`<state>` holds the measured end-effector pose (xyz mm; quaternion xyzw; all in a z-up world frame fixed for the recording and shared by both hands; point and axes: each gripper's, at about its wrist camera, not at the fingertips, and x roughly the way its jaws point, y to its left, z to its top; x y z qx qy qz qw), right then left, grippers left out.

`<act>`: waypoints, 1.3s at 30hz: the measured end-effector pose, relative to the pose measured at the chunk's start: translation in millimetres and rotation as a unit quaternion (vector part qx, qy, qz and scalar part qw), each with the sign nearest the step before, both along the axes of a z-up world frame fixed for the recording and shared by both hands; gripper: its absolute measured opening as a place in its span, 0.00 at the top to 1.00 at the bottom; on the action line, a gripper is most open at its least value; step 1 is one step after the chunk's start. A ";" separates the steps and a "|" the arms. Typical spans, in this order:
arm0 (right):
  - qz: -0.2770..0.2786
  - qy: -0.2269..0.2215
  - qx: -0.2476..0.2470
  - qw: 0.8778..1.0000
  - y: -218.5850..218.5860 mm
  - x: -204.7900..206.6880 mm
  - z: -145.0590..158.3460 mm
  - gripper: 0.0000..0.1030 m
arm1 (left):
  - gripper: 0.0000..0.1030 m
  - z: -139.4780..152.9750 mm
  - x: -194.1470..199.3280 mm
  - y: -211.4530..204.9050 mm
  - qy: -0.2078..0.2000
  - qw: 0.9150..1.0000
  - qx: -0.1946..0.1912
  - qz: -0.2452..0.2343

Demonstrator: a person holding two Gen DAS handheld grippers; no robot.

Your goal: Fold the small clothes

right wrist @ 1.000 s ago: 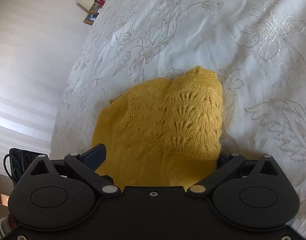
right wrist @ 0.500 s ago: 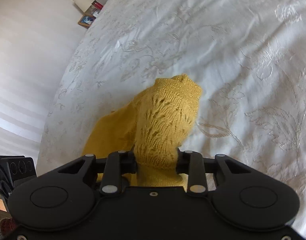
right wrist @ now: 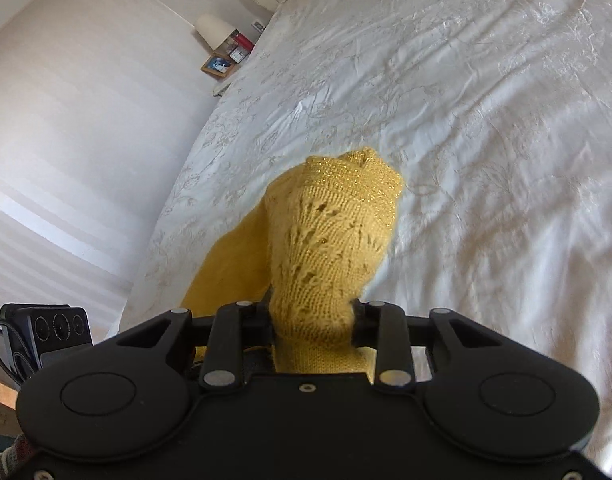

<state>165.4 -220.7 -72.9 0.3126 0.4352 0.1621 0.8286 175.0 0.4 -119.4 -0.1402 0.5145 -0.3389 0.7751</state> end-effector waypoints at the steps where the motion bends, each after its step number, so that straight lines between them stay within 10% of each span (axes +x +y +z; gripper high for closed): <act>1: 0.007 0.003 -0.001 1.000 -1.2 -11.5 -2.0 0.60 | 0.78 -1.7 -12.6 -1.8 0.005 1.000 0.003 0.003; 14: 0.030 0.032 0.022 0.999 -27.4 -75.8 -22.5 0.59 | 0.77 -15.8 -75.1 -18.0 0.001 0.999 0.047 0.012; 21: -0.096 0.080 -0.180 0.976 -67.5 -44.9 -69.4 0.51 | 0.73 -87.0 -57.9 -0.8 0.045 0.966 0.244 0.077; 26: -0.095 0.036 -0.173 0.980 -66.4 -58.8 -50.9 0.39 | 0.73 -57.1 -60.9 12.5 -0.015 0.973 0.214 0.088; 30: -0.055 0.035 -0.210 0.976 -37.6 -55.8 -56.6 0.33 | 0.53 -48.4 -40.7 -9.1 -0.059 0.976 0.200 0.064; 39: -0.090 0.140 -0.246 0.955 -45.9 -18.2 -115.2 0.18 | 0.48 -97.0 30.9 -48.5 -0.019 0.967 0.250 0.055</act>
